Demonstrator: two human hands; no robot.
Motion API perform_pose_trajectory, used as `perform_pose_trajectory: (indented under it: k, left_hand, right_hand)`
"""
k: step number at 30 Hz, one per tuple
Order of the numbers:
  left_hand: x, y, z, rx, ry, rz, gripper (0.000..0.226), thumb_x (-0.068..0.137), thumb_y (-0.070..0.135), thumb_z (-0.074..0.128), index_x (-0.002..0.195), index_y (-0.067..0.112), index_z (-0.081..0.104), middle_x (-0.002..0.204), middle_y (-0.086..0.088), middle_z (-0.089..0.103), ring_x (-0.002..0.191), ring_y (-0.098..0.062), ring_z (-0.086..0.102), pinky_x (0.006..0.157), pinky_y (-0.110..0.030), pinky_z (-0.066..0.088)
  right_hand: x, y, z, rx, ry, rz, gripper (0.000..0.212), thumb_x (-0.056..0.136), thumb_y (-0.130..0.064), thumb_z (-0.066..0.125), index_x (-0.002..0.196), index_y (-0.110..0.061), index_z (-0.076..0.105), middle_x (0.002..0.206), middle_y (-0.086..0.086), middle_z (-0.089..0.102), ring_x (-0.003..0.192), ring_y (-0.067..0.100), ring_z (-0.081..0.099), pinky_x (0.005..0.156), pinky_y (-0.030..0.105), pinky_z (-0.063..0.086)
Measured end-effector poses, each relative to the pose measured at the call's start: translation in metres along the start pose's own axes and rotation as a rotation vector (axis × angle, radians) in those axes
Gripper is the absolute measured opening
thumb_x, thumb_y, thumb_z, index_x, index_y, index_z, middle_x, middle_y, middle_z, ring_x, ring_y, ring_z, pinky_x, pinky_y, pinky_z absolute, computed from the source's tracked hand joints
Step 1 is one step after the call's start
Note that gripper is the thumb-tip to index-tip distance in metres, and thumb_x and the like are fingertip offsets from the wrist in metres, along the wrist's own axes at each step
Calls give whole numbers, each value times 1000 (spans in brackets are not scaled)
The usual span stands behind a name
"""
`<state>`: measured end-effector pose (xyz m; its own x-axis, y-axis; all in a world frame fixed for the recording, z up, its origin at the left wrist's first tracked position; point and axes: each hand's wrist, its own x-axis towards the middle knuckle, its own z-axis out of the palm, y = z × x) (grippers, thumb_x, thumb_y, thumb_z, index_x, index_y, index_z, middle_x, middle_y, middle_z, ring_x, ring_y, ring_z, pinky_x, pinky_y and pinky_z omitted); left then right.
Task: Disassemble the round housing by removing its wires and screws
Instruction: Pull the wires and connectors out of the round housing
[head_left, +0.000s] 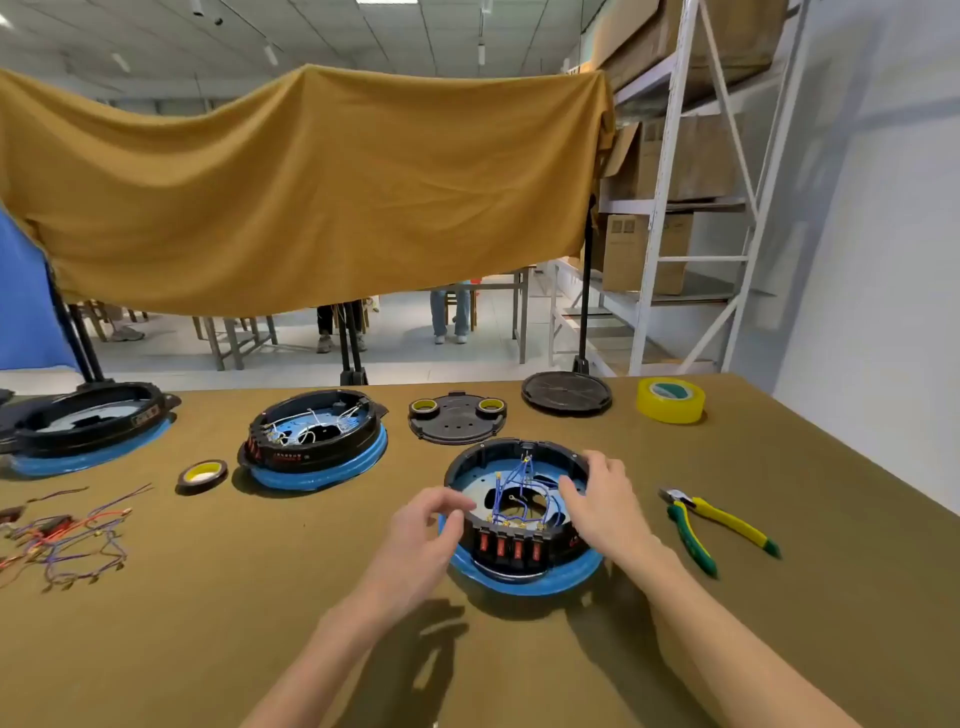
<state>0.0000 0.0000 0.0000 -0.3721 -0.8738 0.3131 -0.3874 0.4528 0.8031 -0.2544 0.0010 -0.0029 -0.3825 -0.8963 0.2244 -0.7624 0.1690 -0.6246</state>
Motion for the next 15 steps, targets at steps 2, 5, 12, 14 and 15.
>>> perform_pose_trajectory:
  k: [2,5,12,14,15]
  left_hand:
    - [26,-1,9,91,22,-17,18,106,22,52,111,36,63,113,21,63,111,5,57,95,-19,47]
    - [60,-7,21,238,-21,0,23,106,26,50,124,29,64,123,14,63,121,-5,54,110,-32,44]
    - [59,-28,31,477,-44,141,29,102,46,44,119,36,65,113,23,66,105,10,49,99,-25,26]
    - [57,-30,29,447,-20,201,30,99,50,42,106,35,66,101,23,64,100,7,51,93,-27,31]
    - [59,-31,27,433,3,223,26,99,47,45,102,33,67,101,22,63,100,4,52,94,-28,34]
  right_hand:
    - [17,1,6,-60,-84,45,57,103,-40,48,150,-12,34,145,17,41,125,33,51,106,46,44]
    - [38,8,13,-22,-175,34,56,103,-34,51,151,-15,31,143,15,45,119,30,55,99,42,48]
    - [54,29,1,59,-339,-124,57,96,-16,60,149,-19,38,145,2,52,126,16,51,105,29,40]
    - [59,24,-4,75,-412,-183,58,94,-14,63,148,-20,42,143,2,53,128,18,52,111,36,42]
    - [62,20,-4,77,-422,-203,58,93,-15,65,147,-20,43,142,1,54,127,17,53,111,37,42]
